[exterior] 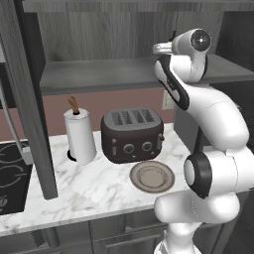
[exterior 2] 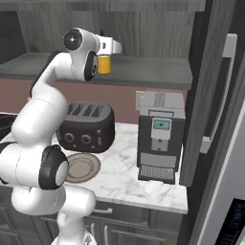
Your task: Move the hot dog bun to the plate on the dining table and place the condiment next to that plate. Then navigate to the fridge and take the sausage and place it on the plate as well.
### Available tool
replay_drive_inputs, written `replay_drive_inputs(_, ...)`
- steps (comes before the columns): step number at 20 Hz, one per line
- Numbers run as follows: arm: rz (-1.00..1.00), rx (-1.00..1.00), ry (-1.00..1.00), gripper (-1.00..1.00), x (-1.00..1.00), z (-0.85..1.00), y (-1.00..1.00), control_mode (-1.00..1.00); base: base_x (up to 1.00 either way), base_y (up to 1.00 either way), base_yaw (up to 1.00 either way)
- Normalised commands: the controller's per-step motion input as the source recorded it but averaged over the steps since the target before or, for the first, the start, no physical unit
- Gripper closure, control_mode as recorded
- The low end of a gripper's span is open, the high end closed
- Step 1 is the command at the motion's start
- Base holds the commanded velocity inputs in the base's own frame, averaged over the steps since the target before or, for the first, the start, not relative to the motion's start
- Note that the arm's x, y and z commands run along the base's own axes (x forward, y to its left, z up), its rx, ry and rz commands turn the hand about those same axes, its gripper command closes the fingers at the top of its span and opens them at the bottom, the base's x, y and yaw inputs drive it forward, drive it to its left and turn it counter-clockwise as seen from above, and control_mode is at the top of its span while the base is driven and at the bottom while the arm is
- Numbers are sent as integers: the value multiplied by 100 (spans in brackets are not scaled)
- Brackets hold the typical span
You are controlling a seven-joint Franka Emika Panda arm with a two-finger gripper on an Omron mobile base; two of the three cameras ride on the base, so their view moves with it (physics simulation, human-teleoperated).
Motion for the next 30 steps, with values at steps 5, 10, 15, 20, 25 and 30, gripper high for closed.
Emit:
replay_drive_inputs(5,0,0,0,100,14,-4,0,-100,0,0,0)
replay_drive_inputs(10,0,0,3,100,8,0,0,-100,0,0,0)
replay_drive_inputs(15,0,0,2,100,4,0,0,-100,0,0,0)
replay_drive_inputs(20,0,0,0,100,0,-1,0,-100,0,0,0)
replay_drive_inputs(25,0,0,0,100,-11,-7,2,-100,0,0,0)
replay_drive_inputs(30,0,0,0,100,-63,-28,10,-100,0,0,0)
